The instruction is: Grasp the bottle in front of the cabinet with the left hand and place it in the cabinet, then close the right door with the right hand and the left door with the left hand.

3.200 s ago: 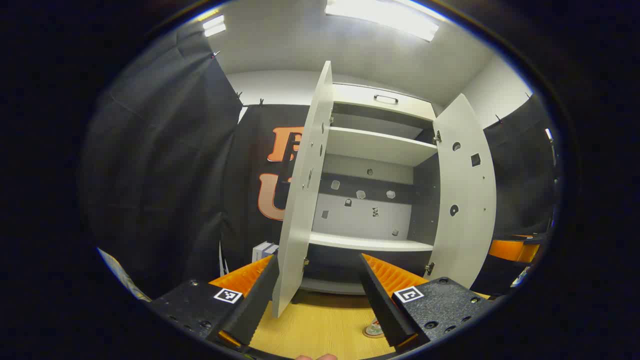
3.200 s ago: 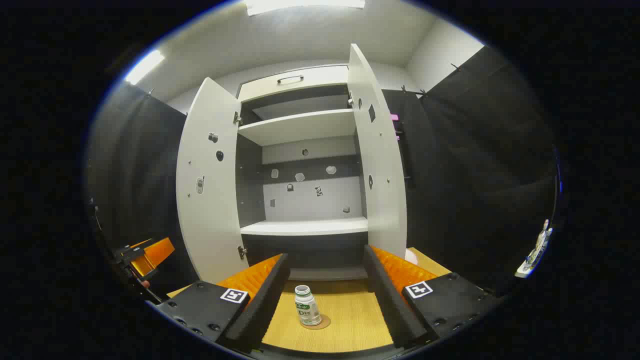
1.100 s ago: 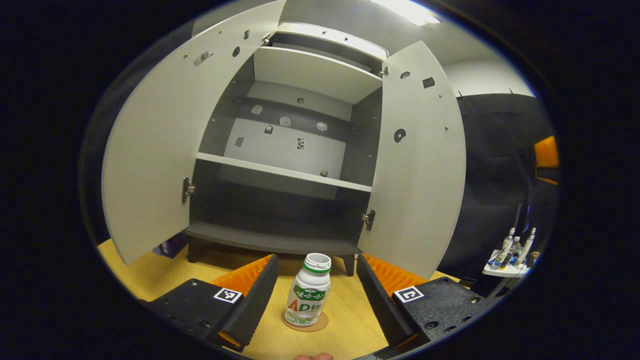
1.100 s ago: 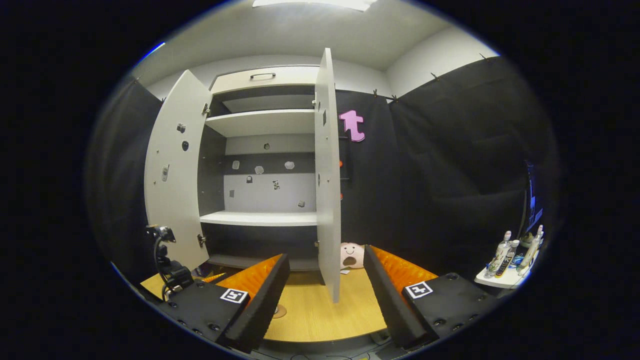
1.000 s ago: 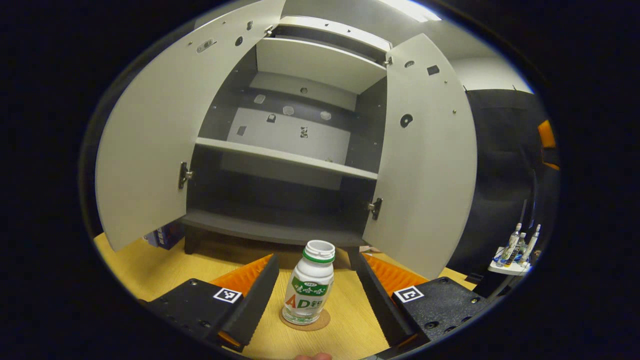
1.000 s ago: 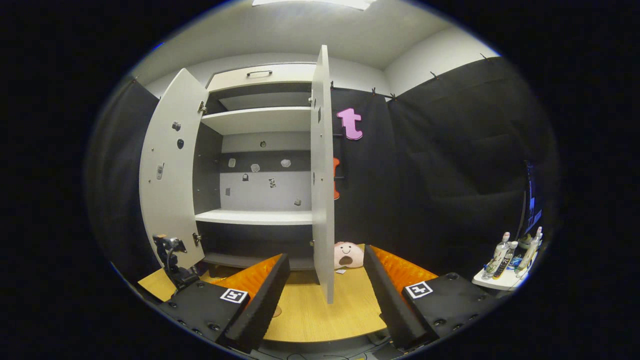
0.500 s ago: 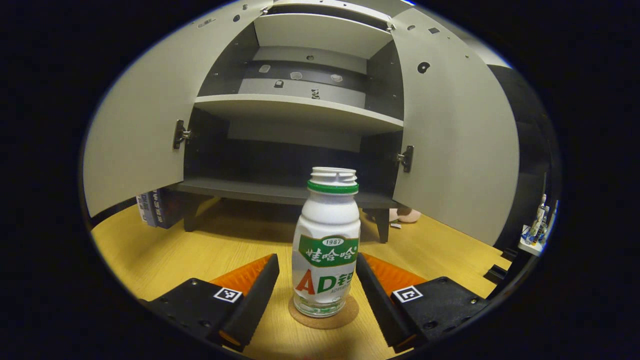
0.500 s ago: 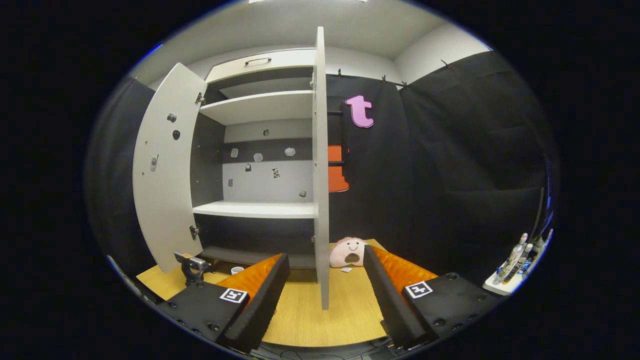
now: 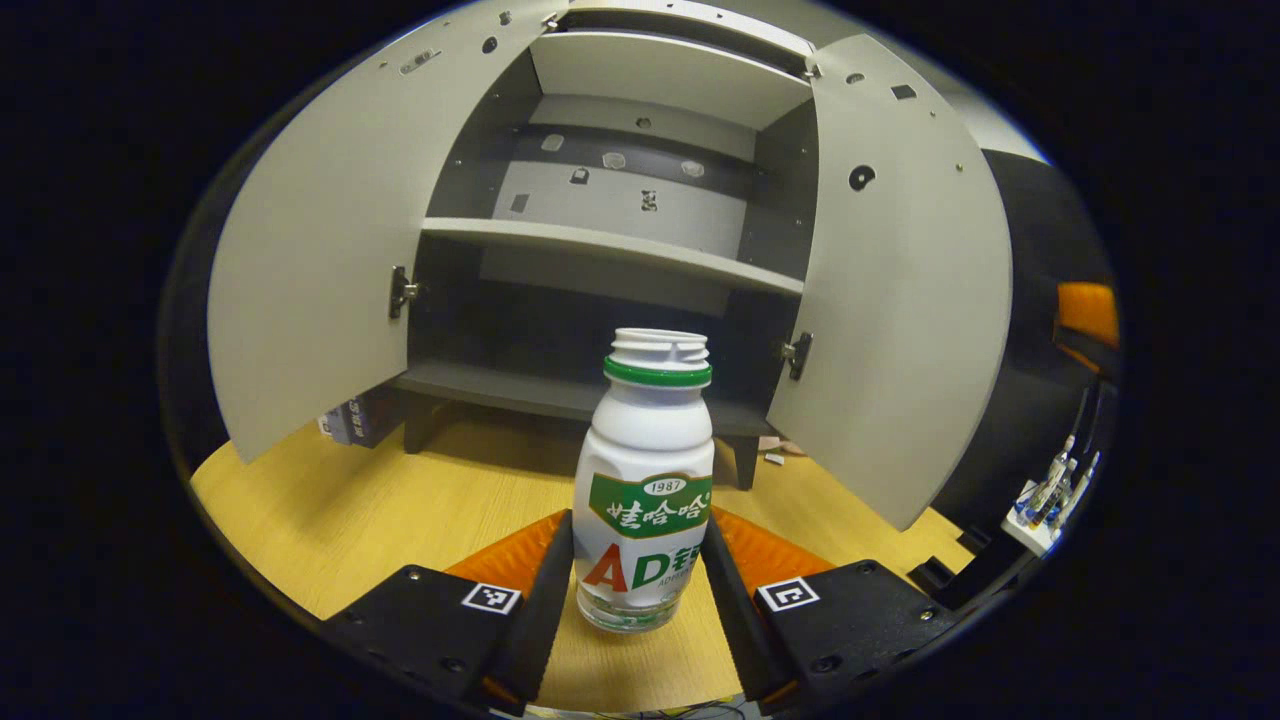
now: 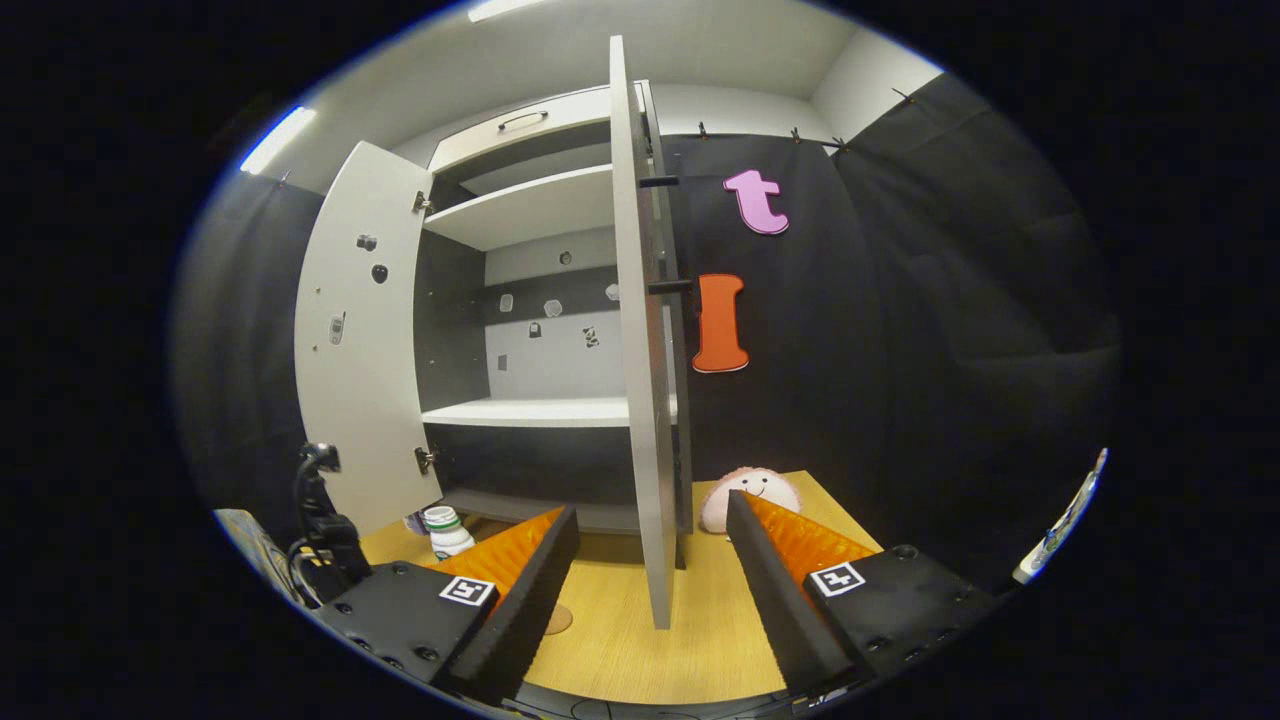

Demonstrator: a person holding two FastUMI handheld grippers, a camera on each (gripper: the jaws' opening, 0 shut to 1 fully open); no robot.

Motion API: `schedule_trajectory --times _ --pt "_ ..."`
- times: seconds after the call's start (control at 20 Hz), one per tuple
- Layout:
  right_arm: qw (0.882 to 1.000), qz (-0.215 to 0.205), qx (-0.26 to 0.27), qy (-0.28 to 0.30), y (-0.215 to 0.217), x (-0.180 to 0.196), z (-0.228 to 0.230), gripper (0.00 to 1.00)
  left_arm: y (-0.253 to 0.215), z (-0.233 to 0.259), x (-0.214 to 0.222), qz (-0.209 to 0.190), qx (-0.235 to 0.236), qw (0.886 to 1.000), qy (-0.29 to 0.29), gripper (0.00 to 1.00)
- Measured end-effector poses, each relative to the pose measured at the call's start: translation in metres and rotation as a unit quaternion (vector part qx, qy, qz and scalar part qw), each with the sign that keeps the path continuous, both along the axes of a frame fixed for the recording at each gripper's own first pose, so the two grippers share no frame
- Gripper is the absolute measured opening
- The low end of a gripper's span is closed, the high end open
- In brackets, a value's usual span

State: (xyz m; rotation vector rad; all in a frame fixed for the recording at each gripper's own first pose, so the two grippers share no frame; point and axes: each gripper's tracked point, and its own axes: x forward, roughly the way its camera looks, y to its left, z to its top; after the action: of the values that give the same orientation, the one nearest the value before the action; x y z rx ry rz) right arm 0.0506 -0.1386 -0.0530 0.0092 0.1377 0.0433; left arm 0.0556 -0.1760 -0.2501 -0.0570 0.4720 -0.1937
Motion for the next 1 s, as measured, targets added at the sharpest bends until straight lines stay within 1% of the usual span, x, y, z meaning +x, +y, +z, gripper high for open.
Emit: schedule_trajectory --times 0.05,0.2,0.3,0.45,0.6,0.65,0.75,0.85,0.95,1.0 --pt "1.0 0.004 0.006 0.0 -0.004 0.002 -0.004 0.98 0.002 0.021 -0.001 0.011 -0.003 1.0 -0.012 0.72" --pt "1.0 0.017 0.021 0.009 -0.013 0.007 -0.016 0.98 0.012 0.091 0.011 0.037 0.019 0.997 -0.058 0.72" --pt "0.999 0.02 0.022 0.02 -0.019 0.01 -0.022 0.98 0.013 0.143 0.028 0.045 0.027 0.994 -0.094 0.72" --pt "0.999 0.006 0.025 0.021 -0.028 0.014 -0.017 0.98 0.013 0.2 0.072 0.043 0.041 0.99 -0.125 0.71" --pt "0.998 -0.041 0.036 0.008 -0.042 0.02 -0.005 0.98 0.012 0.254 0.131 0.036 0.06 0.983 -0.173 0.71" --pt "0.998 -0.055 0.043 0.003 -0.047 0.019 -0.002 0.98 0.009 0.266 0.155 0.033 0.055 0.981 -0.186 0.71" --pt "0.995 -0.09 0.047 -0.011 -0.058 0.014 0.006 0.98 -0.007 0.285 0.203 0.012 0.03 0.978 -0.204 0.72" --pt "0.989 -0.139 0.036 -0.019 -0.078 0.004 0.009 0.98 -0.017 0.289 0.243 -0.006 0.016 0.98 -0.197 0.72" --pt "0.983 -0.182 0.028 -0.026 -0.096 -0.011 0.014 0.98 -0.027 0.278 0.289 -0.013 -0.006 0.985 -0.173 0.72" --pt "0.978 -0.205 0.024 -0.028 -0.104 -0.02 0.013 0.98 -0.031 0.269 0.308 -0.017 -0.007 0.987 -0.162 0.72"
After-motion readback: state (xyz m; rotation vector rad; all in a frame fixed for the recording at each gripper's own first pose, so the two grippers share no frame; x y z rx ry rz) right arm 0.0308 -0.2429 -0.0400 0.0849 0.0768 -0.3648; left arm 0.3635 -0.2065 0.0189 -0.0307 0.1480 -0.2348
